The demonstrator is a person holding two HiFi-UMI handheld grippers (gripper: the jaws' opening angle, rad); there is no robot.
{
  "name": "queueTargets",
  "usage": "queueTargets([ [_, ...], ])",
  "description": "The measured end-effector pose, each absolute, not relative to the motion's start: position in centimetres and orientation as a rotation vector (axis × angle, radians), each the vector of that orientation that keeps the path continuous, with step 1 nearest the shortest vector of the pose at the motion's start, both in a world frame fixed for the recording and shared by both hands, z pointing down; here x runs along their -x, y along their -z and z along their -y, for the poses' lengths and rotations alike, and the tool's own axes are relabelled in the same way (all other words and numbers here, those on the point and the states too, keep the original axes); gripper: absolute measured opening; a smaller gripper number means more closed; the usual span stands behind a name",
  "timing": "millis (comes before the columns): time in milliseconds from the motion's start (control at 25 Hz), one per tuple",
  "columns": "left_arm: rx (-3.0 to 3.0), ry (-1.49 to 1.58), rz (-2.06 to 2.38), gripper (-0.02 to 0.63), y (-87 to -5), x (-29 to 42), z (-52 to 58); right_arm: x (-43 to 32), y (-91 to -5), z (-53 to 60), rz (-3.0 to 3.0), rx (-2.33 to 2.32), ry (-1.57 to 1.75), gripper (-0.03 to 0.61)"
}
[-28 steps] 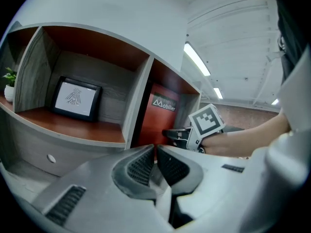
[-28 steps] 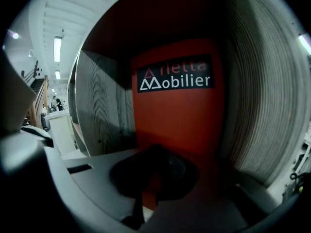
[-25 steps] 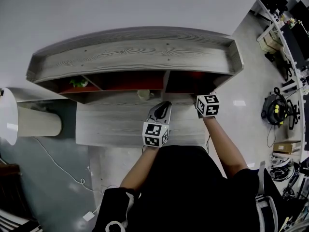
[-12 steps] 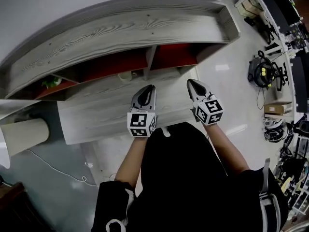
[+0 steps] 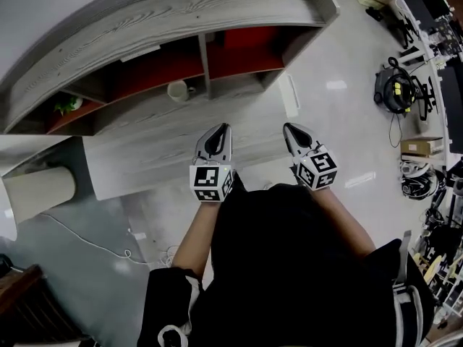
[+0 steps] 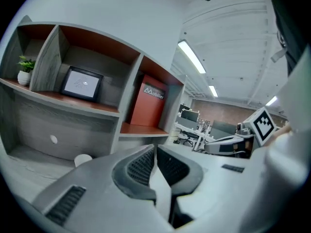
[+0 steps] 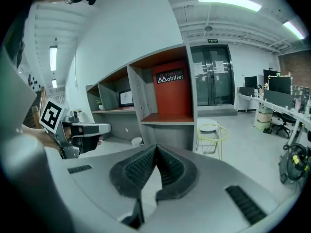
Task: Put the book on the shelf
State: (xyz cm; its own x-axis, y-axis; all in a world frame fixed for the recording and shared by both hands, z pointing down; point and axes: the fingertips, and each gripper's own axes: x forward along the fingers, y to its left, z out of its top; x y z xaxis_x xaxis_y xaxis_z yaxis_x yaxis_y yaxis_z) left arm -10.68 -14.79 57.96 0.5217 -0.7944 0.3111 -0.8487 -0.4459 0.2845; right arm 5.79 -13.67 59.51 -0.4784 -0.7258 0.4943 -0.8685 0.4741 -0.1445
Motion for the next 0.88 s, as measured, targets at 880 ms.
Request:
queueTargets([
  [880,-2.248,-0.173,1.625,0.023,-54.1,-3.4,-5.0,-23.5,-57.6,-4.9,2.638,-1.316,-0.469,0.0],
])
